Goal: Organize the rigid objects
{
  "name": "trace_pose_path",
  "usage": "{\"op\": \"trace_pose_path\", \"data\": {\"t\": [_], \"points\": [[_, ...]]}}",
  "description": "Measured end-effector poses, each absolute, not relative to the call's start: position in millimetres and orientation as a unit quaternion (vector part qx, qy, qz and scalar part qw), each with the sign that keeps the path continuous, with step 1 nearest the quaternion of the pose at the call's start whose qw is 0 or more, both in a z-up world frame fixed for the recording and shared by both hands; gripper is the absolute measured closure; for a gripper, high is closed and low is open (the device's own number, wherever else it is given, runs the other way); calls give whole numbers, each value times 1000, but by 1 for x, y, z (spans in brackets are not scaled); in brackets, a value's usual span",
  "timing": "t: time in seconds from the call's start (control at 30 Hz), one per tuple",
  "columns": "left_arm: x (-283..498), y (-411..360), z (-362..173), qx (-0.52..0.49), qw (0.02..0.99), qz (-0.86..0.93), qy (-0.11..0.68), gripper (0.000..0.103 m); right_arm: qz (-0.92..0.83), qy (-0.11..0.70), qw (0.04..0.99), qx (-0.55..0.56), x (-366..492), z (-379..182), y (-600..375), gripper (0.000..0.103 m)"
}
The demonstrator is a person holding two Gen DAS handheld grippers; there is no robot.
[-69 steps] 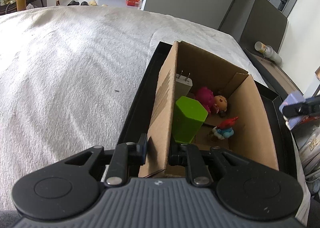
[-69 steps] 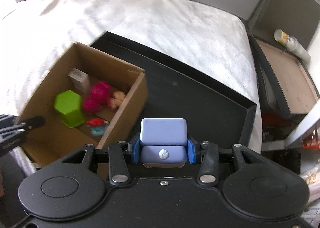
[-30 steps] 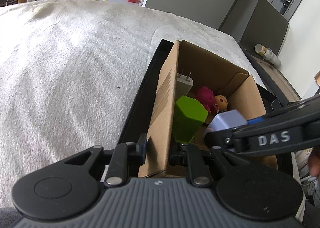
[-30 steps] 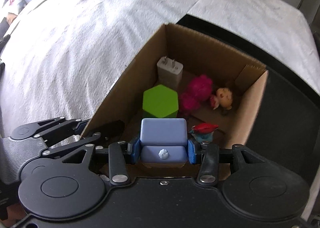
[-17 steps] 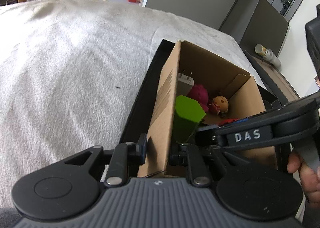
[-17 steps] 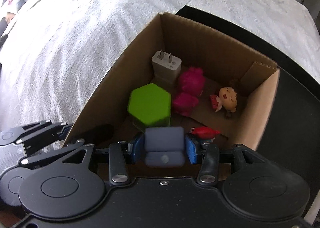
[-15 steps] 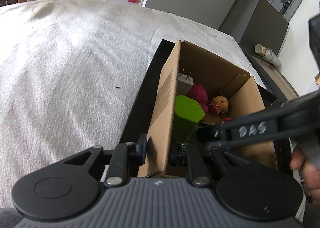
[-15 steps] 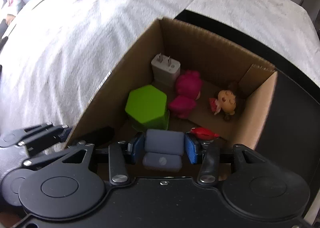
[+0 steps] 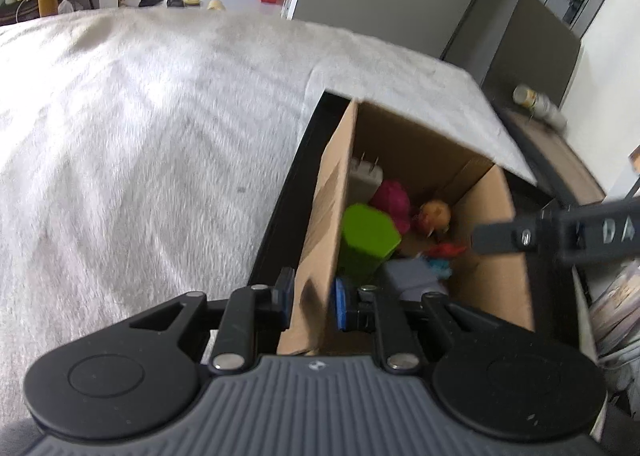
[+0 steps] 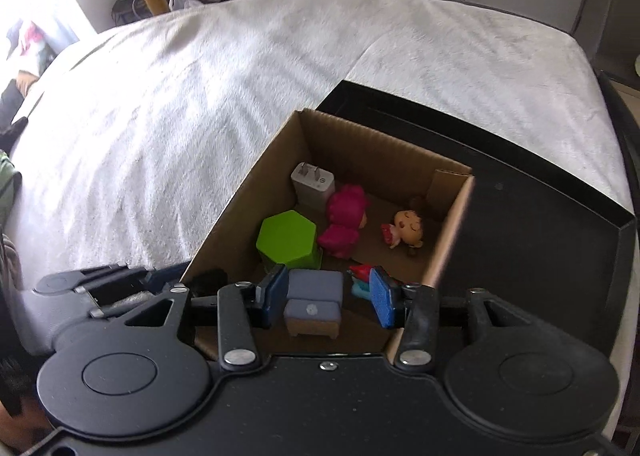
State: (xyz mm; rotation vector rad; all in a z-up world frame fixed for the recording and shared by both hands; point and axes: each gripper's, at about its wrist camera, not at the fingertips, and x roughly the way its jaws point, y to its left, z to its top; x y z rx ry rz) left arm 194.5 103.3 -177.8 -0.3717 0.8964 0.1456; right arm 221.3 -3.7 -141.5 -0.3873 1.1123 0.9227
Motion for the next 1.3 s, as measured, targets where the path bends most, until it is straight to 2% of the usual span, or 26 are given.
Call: {"op": "trace_pose_path", "data": {"t": [0.13,0.23,0.47,0.57,0.63,0.7,0.93,1.1,1.3], "points": [[194,99,-151,-156,891,65,421,85,409,507,743,-155,232,-139,-12,58],[191,94,-131,-137,900,63,410,80,400,505,752,-138,234,-131,-28,57],[186,78,-95,-104,905,66,407,56,378,494,777,-89,238,-114,-70,44],[185,70,-84,-91,908,68,403,43,363,488,790,-68,239,-109,-89,41],[184,66,-77,-88,907,72,405,35,359,485,795,-54,238,-105,-101,36],[181,60,-71,-83,908,70,405,28,356,479,802,-43,236,-100,-111,26],[170,42,-52,-64,908,64,410,18,355,458,815,-8,228,-83,-141,18],[159,37,-37,-67,909,65,407,14,348,443,826,13,223,-72,-161,6],[145,35,-22,-75,910,57,404,9,327,427,843,24,216,-63,-182,0]]}}
